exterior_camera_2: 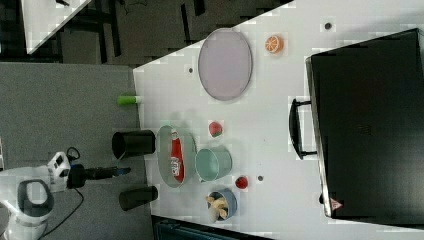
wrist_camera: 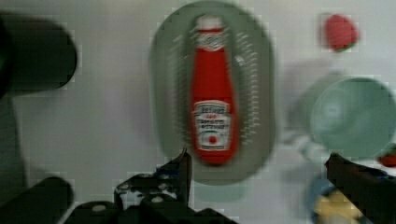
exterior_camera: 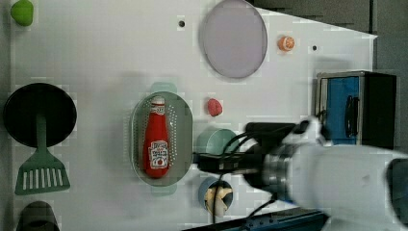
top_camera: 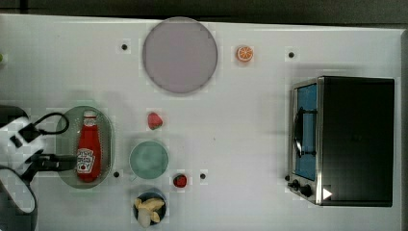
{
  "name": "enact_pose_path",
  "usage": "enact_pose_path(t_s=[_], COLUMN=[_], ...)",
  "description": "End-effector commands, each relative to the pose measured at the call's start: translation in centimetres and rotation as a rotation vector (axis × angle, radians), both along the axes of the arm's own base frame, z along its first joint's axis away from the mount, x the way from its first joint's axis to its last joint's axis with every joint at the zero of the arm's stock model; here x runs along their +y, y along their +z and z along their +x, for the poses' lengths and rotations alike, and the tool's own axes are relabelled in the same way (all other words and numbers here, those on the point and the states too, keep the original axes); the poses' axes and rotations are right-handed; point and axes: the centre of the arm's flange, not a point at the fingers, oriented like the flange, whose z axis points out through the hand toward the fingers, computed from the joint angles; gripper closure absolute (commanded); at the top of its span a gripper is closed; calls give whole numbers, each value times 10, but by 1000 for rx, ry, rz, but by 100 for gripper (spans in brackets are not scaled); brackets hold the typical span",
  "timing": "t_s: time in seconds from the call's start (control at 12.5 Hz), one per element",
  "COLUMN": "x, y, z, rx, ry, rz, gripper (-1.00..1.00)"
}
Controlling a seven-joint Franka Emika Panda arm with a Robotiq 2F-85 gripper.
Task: Pick ketchup from strainer and place it on the table
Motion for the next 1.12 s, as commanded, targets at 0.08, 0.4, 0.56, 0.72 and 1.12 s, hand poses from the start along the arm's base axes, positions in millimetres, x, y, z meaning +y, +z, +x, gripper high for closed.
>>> enact_pose_path(t_s=[0.08, 0.4, 0.56, 0.72, 1.12], x=[2, -1, 0, 4, 3], y=[-50, -125, -158, -186, -244], z=[-3, -15, -19, -19, -10], rx=[2, -40, -28, 7, 41], ry=[-93, -117, -119, -144, -103], rz=[23, 14, 40, 79, 91], gripper=[-100, -100, -100, -100, -100])
